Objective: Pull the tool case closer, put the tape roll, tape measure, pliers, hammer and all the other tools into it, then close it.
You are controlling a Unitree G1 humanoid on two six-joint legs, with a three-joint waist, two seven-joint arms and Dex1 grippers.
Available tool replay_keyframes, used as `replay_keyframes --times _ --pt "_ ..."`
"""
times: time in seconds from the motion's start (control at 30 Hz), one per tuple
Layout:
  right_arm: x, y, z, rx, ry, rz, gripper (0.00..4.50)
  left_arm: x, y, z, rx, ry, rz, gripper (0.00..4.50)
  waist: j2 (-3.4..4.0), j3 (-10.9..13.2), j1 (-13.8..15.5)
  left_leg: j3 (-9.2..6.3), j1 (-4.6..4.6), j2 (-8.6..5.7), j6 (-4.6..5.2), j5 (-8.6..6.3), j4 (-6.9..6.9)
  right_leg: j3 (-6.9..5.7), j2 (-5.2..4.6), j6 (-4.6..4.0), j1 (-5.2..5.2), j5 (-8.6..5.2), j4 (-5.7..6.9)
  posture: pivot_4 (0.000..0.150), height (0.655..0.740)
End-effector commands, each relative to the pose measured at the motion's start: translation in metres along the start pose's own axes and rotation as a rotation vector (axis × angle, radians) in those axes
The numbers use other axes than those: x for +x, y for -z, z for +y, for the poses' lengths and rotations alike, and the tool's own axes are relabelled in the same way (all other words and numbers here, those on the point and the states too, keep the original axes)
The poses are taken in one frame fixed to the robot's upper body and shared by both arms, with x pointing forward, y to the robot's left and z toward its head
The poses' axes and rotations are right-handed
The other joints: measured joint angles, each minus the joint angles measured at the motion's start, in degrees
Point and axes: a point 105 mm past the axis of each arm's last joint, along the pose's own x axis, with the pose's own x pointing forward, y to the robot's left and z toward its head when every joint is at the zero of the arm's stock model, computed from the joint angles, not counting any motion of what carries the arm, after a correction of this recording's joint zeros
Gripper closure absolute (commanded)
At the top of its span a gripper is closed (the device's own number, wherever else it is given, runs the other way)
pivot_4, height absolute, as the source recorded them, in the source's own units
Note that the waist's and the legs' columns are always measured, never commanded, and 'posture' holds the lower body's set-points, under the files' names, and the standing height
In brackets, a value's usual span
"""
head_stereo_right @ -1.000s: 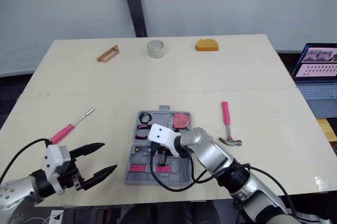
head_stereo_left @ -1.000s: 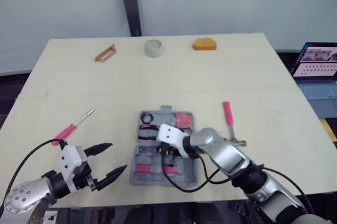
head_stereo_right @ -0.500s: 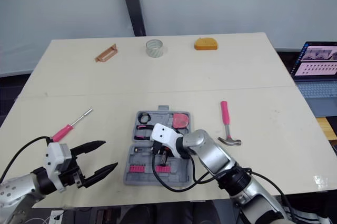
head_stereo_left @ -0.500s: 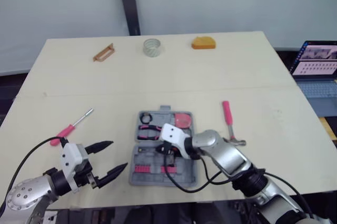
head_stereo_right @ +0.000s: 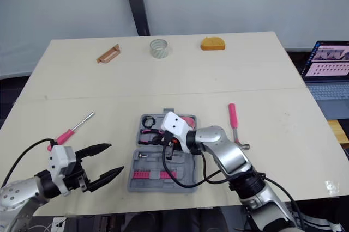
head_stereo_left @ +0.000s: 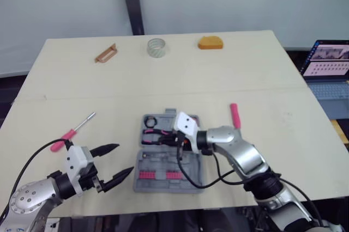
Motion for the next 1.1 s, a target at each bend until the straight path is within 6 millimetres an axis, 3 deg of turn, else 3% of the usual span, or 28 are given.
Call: replay_keyframes --times 0.03,0.37,1.1 --pt "-0.001 0.009 0.014 -0.026 -0.062 0.040 4.45 0.000 -0.002 -0.001 0.013 0.014 -0.002 0.00 -0.03 0.0 0.0 0.00 0.00 0.00 0.00 0.00 0.00 -0.01 0.00 0.00 0.00 0.00 -0.01 0.150 0.7400" --pt "0.013 0.013 0.023 -0.027 -0.077 0.064 4.45 0.001 -0.003 -0.003 0.014 0.013 -0.002 0.00 -0.05 0.1 0.0 0.02 -0.02 0.03 -0.01 0.01 -0.01 -0.02 0.01 0.00 -0.02 0.00 -0.05 0.150 0.7400" --pt "0.020 0.036 0.017 0.013 -0.031 0.174 4.45 0.001 -0.001 -0.005 0.003 0.012 -0.002 0.00 -0.04 0.1 0.0 0.03 -0.04 0.02 -0.01 0.01 -0.02 -0.02 0.01 0.00 -0.02 0.00 -0.08 0.150 0.7400"
